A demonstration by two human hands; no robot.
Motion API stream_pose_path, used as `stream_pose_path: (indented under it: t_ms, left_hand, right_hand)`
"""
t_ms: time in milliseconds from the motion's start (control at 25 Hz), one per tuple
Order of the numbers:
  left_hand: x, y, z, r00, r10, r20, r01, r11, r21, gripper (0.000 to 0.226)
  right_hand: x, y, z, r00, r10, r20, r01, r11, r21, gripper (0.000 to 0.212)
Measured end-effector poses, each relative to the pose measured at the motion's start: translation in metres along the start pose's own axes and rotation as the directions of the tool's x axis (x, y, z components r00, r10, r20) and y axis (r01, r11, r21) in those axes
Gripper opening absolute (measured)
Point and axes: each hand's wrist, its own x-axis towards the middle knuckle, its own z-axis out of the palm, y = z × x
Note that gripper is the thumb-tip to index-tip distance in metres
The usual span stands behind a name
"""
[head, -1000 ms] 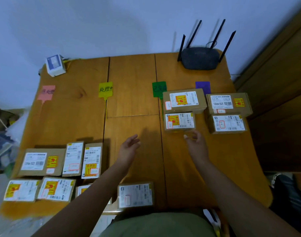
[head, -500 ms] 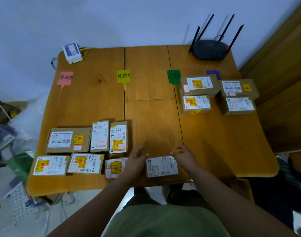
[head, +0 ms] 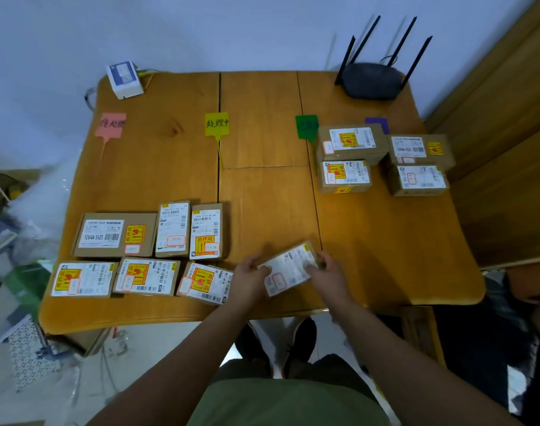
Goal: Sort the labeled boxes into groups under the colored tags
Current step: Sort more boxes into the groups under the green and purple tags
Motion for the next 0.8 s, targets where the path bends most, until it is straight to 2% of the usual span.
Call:
stream_pose_path:
  t_ms: [80,160,280,400,520,800]
  left_hand:
    - [-0.013,0.017,0.0,0.997,-0.076,0.022,0.079,0.963,-0.256,0.044]
    - [-0.033,0.037,-0.004,0.986,-0.092,0.143,0.152,0.849,-0.505,0.037]
    - [-0.062,0.064,-0.014,0.978,0.02,0.208,0.124,0.747,-0.654,0.033]
    - [-0.079,0.089,-0.023,0.975,0.148,0.164,0.01,0.71,-0.704,0.036]
    - [-0.088,0.107,-0.03,0.966,0.24,0.096,-0.089,0.66,-0.746,0.037]
    - [-0.092,0.125,-0.034,0.951,0.299,0.078,-0.144,0.652,-0.745,0.037]
  right_hand:
    - [0.002,-0.042,-0.018,0.98,-0.198,-0.025,0.197,0.979,-0.056,0.039]
    - [-0.003,-0.1,-0.036,0.906,-0.422,0.008,0.421,0.901,-0.106,0.036]
    - [-0.025,-0.184,-0.057,0.786,-0.6,0.152,0.614,0.785,-0.076,0.034]
    - [-0.051,-0.24,-0.069,0.722,-0.64,0.262,0.663,0.749,0.003,0.031]
    - [-0.067,-0.273,-0.076,0.685,-0.672,0.281,0.694,0.719,0.028,0.031]
    - [-0.07,-0.292,-0.08,0.654,-0.697,0.294,0.709,0.7,0.083,0.03]
